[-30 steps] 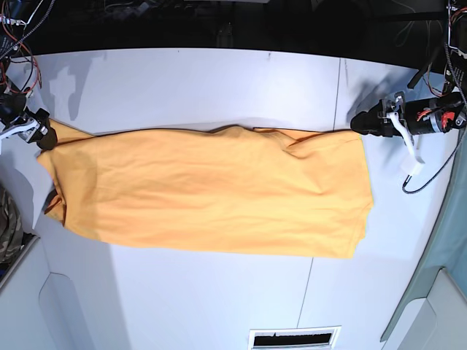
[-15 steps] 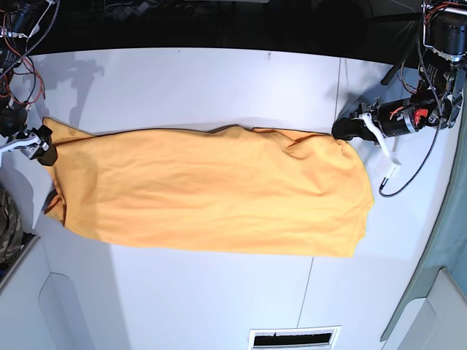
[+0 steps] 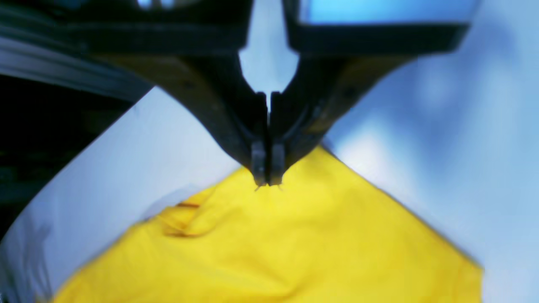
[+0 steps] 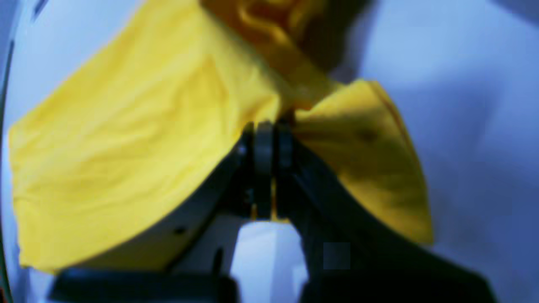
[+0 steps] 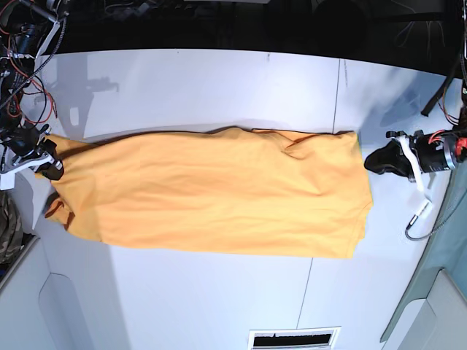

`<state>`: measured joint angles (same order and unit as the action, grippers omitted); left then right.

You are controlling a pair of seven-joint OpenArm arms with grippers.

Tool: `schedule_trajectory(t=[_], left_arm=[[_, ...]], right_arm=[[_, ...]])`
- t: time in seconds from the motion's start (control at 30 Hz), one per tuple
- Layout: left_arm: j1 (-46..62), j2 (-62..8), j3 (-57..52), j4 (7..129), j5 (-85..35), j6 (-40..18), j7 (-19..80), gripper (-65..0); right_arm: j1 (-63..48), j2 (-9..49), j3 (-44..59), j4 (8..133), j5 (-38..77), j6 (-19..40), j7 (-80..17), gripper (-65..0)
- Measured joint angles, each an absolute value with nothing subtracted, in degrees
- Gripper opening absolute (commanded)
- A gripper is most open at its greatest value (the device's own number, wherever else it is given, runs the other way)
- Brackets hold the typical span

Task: Layout the t-shirt on the table in an organized manner, then fold the t-shirt properly
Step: 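Grasp the shirt corner nearest the left gripper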

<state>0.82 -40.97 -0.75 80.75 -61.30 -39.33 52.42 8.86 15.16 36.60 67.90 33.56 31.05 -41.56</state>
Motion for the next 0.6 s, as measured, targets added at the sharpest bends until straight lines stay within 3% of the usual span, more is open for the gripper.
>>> schedule_trajectory(t=[0.17,0.3,0.33,0.43,0.47,0.6], left_arm=[[0.82,-46.76,-0.71,89.93,-62.48,-39.48,54.17,-65.0],[1.3,-45.93,-0.71,90.37,-61.1,-39.48,54.63,-65.0],[1.91,-45.04,-0.71,90.19,-59.66,-39.48,54.57,-60.0],[3.97,-40.6,-0.71,87.42,-57.49,-39.51,52.9,-34.0],[4.6,-38.72,-0.71,85.73,-56.21,-39.51,51.55,-29.8],[5.08,-31.94,-0.71,77.17,-46.65,-34.48,42.92,-29.3]], right_arm=[[8.91,15.44,40.62,76.84,36.51,31.11,-46.7,-65.0],[8.56,15.53,41.04,79.44,37.08,31.14,-47.31,-65.0],[8.27,15.38,41.01,79.44,37.1,31.14,-47.44,-65.0],[7.01,15.03,40.97,79.37,37.1,31.18,-47.7,-65.0],[6.66,14.9,40.97,79.33,36.86,31.16,-47.79,-65.0],[6.68,14.85,40.97,79.33,36.69,31.14,-47.79,-65.0]])
